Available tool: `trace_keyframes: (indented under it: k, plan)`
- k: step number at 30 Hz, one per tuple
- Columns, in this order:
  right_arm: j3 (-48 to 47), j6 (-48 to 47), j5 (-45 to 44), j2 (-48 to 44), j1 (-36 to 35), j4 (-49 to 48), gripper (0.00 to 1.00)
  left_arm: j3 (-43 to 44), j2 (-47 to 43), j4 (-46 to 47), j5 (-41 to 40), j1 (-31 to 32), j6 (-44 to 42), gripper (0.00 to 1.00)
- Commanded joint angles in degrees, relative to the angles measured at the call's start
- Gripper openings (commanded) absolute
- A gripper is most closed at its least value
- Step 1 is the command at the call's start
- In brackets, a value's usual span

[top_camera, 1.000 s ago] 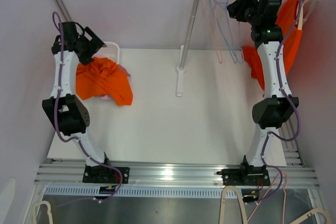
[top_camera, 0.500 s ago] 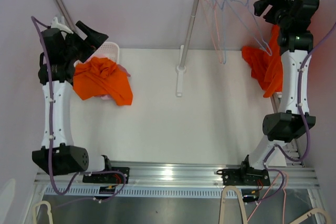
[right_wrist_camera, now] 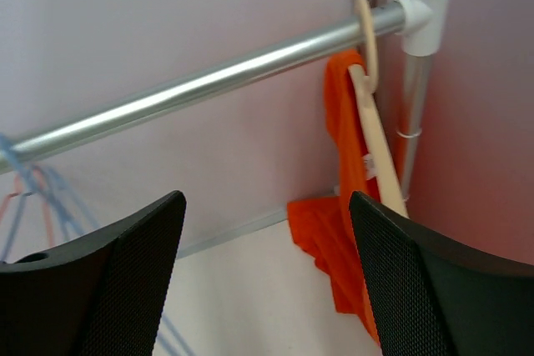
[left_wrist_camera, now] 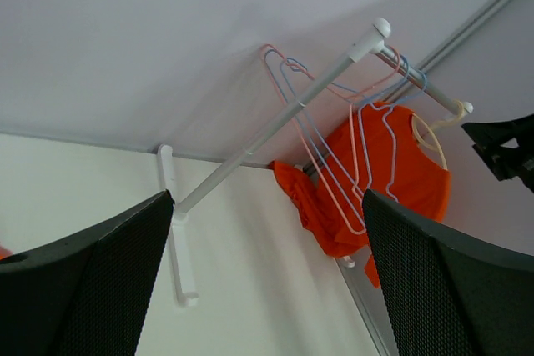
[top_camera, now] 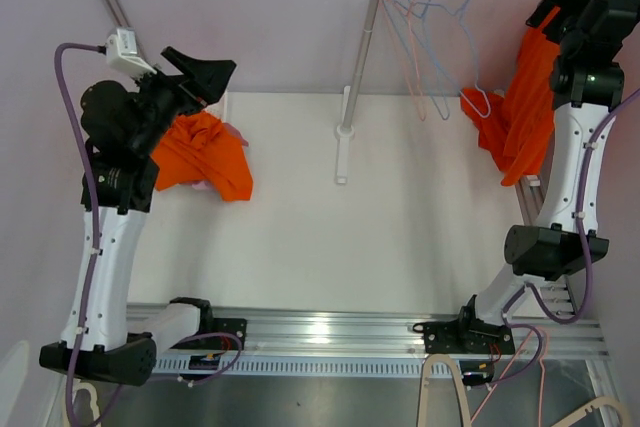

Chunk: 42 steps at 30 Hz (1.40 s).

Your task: Remove the t-shirt from the hanger

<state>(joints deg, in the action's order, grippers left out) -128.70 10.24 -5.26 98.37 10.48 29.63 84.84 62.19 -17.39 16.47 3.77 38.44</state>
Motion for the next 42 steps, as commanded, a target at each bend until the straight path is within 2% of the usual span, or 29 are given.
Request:
trace_keyframes:
  k: [1,5,14,16,25,27,28,30,32,33,34,35,36,42]
  plan:
    - [-2.2,-2.9,-3.7,3.2,1.3,0.9,0.83,-1.2,1.2,7.2,-2.7,3.6,-1.4,0.99]
    - [-7.5,-5.5,-5.9,8.0,1.5,2.5,0.84,0.3,4.8,7.8,-3.4,6.9,-1.7,1.00]
    - [-11.5,-9.2,-11.1,13.9,2.4,-1.1,0.82,3.9,10.0,9.1,-5.9,12.2,-4.2,1.00]
    - [-13.1,-9.8,-12.5,15.9,3.0,-0.3,0.82,7.3,12.2,8.1,-6.3,13.1,-4.6,1.00]
    - [-16.4,-7.8,-9.6,20.7,6.4,0.4,0.76,12.4,17.2,8.9,-8.4,17.0,-5.8,0.99]
    - [-17.1,-7.1,-7.0,21.5,7.5,0.5,0.69,12.7,18.1,8.5,-8.3,17.3,-5.8,1.00]
    - [-17.3,-6.8,-6.3,22.0,7.8,0.8,0.59,12.9,18.5,8.5,-8.3,17.4,-5.8,1.00]
    - [-17.9,-6.4,-5.3,22.6,8.3,1.0,0.47,13.0,19.1,8.9,-8.4,17.6,-5.8,0.99]
    - [-18.7,-6.1,-4.4,23.2,8.3,1.0,0.42,13.2,19.4,9.0,-8.2,17.7,-5.9,1.00]
    - [-18.9,-6.0,-4.1,23.3,8.4,1.0,0.36,13.7,19.5,8.8,-8.2,17.7,-6.2,1.00]
    - [-19.2,-5.7,-3.8,23.4,8.4,1.0,0.18,13.8,19.5,8.7,-8.3,17.8,-6.4,1.00]
    - [-19.4,-5.4,-3.8,23.4,8.4,1.0,0.06,13.8,19.5,8.7,-8.6,17.8,-6.5,1.00]
    - [-19.4,-5.1,-3.8,23.3,8.3,0.9,0.00,13.9,19.2,8.7,-8.8,17.8,-6.8,0.99]
    - [-20.1,-4.4,-3.1,21.4,7.5,-1.3,0.00,13.4,17.7,8.4,-10.1,17.8,-8.8,1.00]
